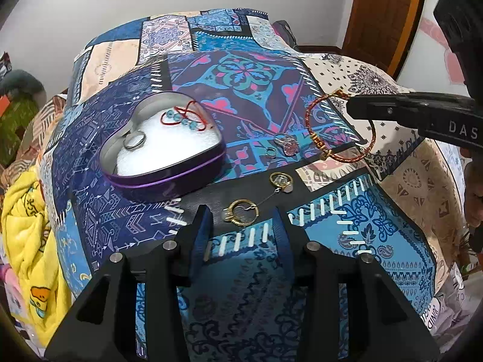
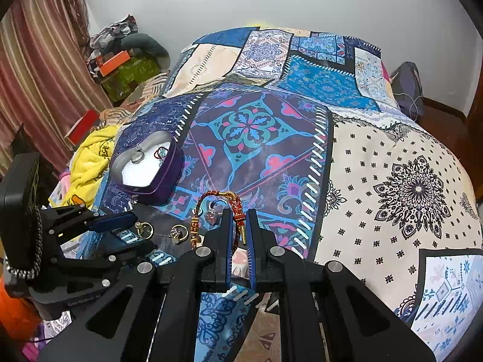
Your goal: Organize jewelry
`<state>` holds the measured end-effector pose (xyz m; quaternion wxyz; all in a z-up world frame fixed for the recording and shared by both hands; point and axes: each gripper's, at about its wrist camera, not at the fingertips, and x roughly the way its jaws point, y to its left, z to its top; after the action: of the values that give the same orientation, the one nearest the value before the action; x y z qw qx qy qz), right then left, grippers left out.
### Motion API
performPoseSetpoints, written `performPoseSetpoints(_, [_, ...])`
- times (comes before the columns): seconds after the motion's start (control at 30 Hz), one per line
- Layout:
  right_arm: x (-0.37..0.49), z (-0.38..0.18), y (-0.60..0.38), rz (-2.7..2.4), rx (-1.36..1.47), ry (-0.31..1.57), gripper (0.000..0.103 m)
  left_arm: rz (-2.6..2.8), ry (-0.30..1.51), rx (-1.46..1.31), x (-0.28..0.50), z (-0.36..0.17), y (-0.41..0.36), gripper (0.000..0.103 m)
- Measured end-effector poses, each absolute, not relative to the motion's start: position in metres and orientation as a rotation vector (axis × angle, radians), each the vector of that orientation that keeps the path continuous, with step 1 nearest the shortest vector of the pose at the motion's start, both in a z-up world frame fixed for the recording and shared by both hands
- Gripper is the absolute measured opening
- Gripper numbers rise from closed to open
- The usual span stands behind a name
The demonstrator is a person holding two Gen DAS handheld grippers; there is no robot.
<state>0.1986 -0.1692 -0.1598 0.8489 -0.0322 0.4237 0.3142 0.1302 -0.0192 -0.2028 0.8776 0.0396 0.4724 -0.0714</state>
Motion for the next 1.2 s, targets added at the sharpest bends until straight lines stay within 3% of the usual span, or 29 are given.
performPoseSetpoints(0.27, [0.202,-0.16,-0.178,0.648,-0.041,0.895,0.007,-0.25,0.944,-0.026,0.137,-0.182,-0.024,0.037])
performPoseSetpoints(0.47, [0.203,-0.163,-0.183,0.643,-0.028,0.904,0.007,-0.242,0.956,0.08,0.149,-0.192,-0.051,0.034])
performPoseSetpoints(0.77, [0.207,-0.167,-0.194,0.629,-0.014,0.916,0.007,-0.223,0.979,0.121,0.158,-0.205,-0.056,0.01])
performPoseSetpoints(1.2, [0.207,-0.165,-0.193,0.639,-0.002,0.915,0.007,-0.24,0.891,0.081,0.138,-0.172,-0.05,0.01])
